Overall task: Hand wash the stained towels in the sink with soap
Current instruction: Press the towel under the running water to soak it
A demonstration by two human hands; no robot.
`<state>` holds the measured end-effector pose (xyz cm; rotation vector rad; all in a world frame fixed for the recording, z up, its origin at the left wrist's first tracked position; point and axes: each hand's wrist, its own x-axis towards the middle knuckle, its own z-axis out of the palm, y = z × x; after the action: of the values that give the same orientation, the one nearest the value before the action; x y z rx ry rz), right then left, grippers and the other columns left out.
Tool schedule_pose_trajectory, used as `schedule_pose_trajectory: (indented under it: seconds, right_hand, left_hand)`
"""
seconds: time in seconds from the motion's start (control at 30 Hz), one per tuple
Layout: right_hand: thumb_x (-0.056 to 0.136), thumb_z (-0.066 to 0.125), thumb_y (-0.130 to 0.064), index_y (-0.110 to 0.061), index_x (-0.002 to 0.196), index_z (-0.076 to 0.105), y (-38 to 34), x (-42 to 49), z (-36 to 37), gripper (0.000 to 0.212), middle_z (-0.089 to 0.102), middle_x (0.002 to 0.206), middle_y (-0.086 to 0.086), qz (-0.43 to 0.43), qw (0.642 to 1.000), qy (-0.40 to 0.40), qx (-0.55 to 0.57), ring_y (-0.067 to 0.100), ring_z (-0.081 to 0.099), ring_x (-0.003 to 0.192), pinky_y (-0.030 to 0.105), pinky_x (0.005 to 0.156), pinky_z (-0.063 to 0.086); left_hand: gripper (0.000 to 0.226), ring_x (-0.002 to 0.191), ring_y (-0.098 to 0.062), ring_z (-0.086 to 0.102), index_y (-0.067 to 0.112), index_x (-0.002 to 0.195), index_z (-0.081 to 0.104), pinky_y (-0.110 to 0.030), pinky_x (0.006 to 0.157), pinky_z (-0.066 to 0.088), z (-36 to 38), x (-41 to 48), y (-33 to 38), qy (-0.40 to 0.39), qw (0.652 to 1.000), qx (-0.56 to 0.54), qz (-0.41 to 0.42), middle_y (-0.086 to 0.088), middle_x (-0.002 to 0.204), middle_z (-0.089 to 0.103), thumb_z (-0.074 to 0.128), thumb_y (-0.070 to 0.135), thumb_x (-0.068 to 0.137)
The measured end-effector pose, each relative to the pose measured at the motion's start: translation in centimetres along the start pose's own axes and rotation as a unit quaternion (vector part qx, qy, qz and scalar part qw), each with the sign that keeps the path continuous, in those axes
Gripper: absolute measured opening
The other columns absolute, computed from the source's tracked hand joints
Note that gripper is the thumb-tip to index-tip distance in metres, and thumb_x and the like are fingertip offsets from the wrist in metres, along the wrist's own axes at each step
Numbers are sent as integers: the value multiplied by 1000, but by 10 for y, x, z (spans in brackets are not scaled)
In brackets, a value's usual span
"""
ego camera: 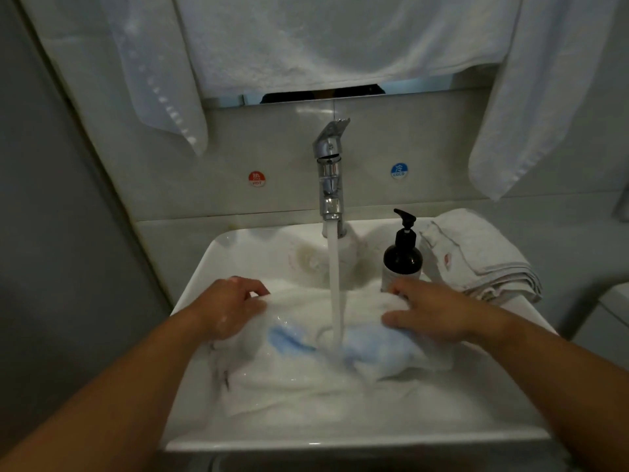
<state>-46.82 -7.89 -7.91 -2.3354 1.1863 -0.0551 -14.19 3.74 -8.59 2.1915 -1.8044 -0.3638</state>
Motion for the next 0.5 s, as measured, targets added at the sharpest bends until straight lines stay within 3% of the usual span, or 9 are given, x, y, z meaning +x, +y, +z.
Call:
schedule_pose_trajectory:
  seconds: [0.13, 0.2, 0.27, 0.37, 0.43, 0.5]
  right_hand:
    - [94, 64, -40, -29, 146, 39, -3, 4, 11, 58, 50, 144, 0, 5, 995, -11, -101, 17, 52, 116, 24, 90, 38]
    - [94, 65, -37, -31, 146, 42, -3, 3, 10, 58, 47, 147, -2, -7, 994, 5, -107, 17, 52, 124, 24, 97, 41]
    - [90, 68, -45, -33, 136, 53, -7, -1, 7, 50, 51, 139, -5, -24, 992, 40, -115, 15, 54, 118, 26, 99, 45]
    - [80, 69, -67, -36, 116, 65, -12, -6, 6, 48, 57, 119, -11, -39, 990, 71, -117, 10, 58, 104, 27, 90, 49]
    - [73, 69, -77, -37, 120, 63, -14, -9, 7, 63, 60, 118, -12, -22, 993, 19, -110, 7, 58, 101, 26, 87, 51]
    - [68, 69, -80, -37, 134, 53, -15, -11, 10, 81, 55, 130, -11, -8, 988, -58, -146, 12, 55, 110, 28, 93, 49]
  left_hand:
    - [28, 111, -21, 63, 31, 125, 69, -27, 96, 47, 16, 6, 5, 9, 990, 141, 20, 0, 122, 65, 58, 31, 99]
    - [35, 117, -22, 56, 33, 131, 62, -32, 100, 46, 18, 6, 13, 55, 984, 168, 18, 0, 126, 55, 61, 38, 96]
    - [45, 115, -20, 55, 33, 132, 60, -31, 99, 46, 21, 2, 23, 58, 990, 118, 59, 3, 125, 52, 64, 52, 92]
    - [78, 129, -19, 47, 38, 146, 43, -36, 109, 43, 32, -8, 44, -97, 985, 93, 104, 5, 141, 44, 61, 76, 80]
    - [98, 143, -22, 32, 41, 156, 23, -43, 117, 34, 40, -9, 53, -159, 973, 137, 95, 4, 158, 28, 58, 84, 75]
    - [107, 151, -26, 19, 40, 159, 10, -46, 122, 24, 42, -9, 59, -178, 966, 170, 78, 2, 166, 15, 62, 82, 75]
